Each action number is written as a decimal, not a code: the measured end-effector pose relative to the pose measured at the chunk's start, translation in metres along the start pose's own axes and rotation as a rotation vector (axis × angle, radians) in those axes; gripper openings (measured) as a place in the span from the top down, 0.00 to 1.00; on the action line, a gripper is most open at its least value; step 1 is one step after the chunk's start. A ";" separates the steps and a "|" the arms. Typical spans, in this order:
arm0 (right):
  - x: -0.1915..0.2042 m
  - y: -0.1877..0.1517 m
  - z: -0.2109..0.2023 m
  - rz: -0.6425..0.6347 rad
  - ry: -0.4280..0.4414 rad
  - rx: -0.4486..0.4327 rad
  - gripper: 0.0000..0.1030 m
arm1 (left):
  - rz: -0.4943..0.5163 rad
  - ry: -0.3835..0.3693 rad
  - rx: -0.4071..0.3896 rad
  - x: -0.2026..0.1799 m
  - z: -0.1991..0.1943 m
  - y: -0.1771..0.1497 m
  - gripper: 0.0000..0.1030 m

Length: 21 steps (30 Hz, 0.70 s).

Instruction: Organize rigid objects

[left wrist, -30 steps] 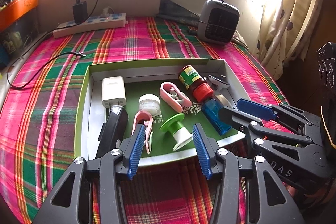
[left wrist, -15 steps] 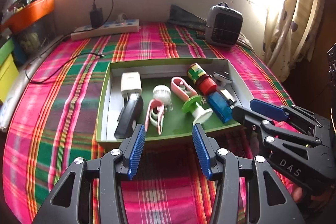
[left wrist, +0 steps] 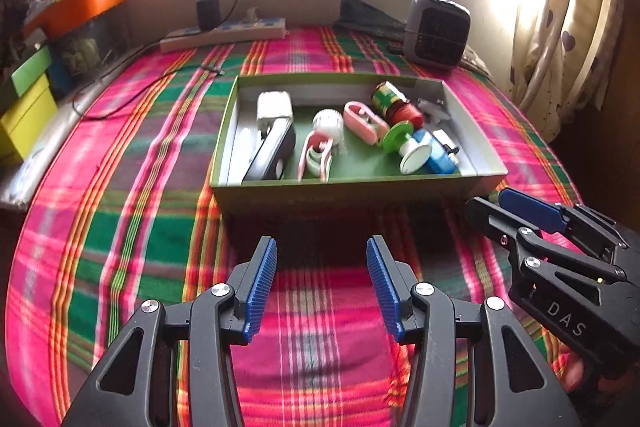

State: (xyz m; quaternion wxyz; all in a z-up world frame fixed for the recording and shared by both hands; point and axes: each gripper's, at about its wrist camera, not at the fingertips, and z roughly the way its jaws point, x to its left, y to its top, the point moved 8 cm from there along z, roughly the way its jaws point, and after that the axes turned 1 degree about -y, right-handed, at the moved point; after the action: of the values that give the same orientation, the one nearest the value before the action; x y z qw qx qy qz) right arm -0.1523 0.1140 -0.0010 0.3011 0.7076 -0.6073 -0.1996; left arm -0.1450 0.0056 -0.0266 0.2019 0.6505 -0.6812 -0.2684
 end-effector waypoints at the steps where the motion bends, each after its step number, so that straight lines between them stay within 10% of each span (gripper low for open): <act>1: 0.000 -0.004 0.000 0.004 -0.006 0.006 0.60 | 0.006 0.024 0.001 0.002 0.000 -0.004 0.55; 21: -0.005 -0.047 0.003 0.033 -0.083 0.060 0.52 | 0.011 0.082 0.035 0.003 0.003 -0.039 0.55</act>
State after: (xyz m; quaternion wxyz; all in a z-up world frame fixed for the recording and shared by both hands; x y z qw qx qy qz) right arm -0.1202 0.1222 -0.0348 0.2577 0.6972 -0.6366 -0.2053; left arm -0.1170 0.0030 -0.0538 0.2199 0.6605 -0.6805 -0.2285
